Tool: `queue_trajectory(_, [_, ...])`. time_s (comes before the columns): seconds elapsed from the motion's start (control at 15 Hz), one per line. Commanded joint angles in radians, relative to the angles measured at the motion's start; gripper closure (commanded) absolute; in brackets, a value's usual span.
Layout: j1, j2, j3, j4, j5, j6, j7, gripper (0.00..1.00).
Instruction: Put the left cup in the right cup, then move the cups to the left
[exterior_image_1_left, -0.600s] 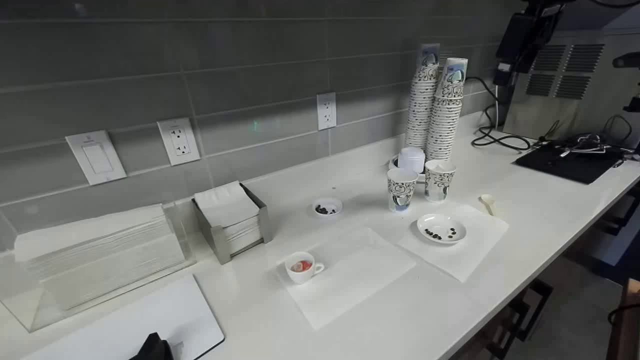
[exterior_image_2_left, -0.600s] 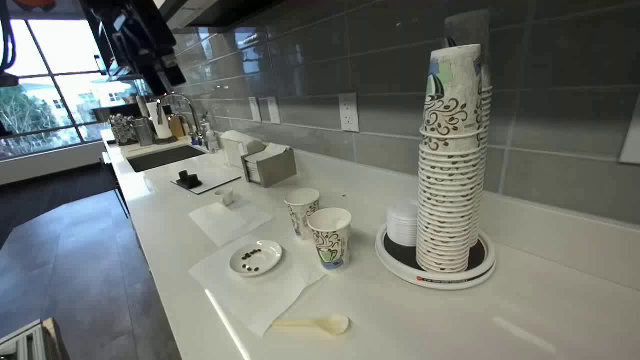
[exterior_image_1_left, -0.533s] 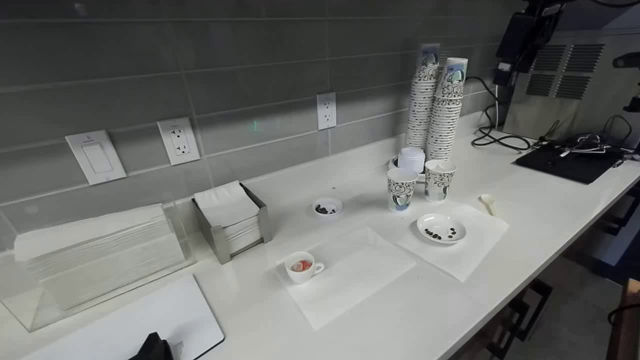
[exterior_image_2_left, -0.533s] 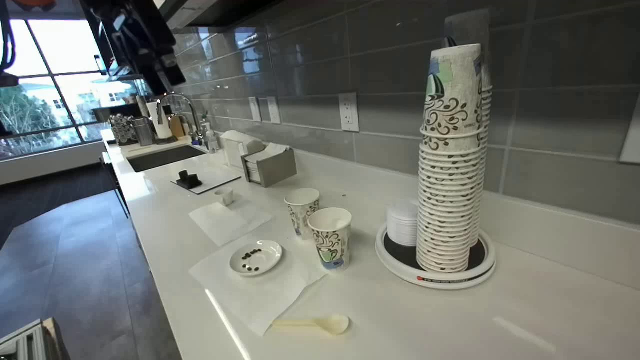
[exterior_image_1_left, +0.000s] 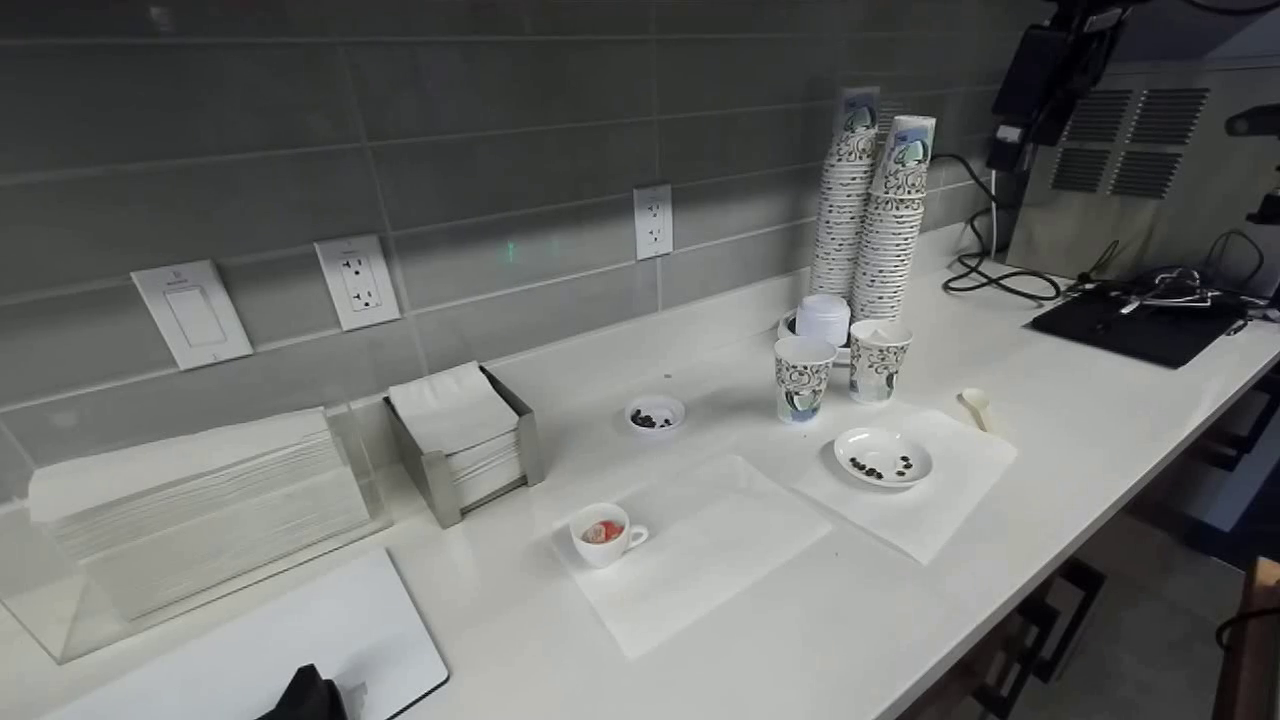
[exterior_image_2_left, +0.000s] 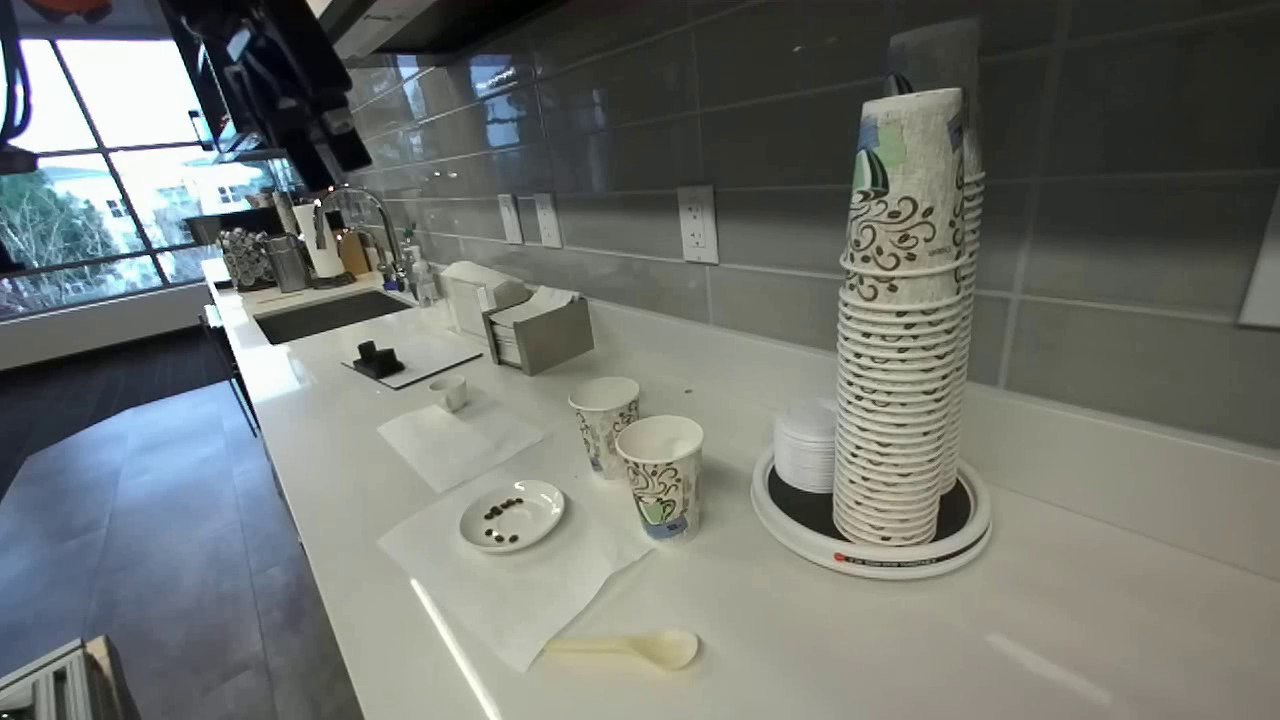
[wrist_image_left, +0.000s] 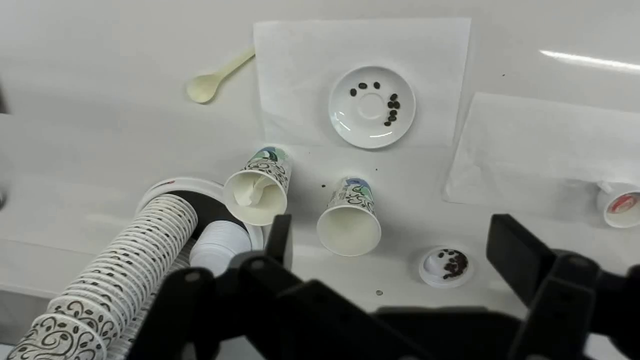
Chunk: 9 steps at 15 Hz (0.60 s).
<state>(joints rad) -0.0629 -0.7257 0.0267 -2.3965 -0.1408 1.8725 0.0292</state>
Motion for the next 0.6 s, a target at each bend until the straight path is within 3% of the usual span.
queue_trajectory(0.0, [0.009, 0.001, -0.006, 0.002, -0.005, -0.003, 0.005, 0.0])
queue_trajectory(0.2, [0.009, 0.001, -0.006, 0.002, -0.005, -0.003, 0.005, 0.0])
queue_trajectory(0.53, [0.07, 0.178, 0.03, 0.054, 0.015, 0.063, -0.009, 0.0])
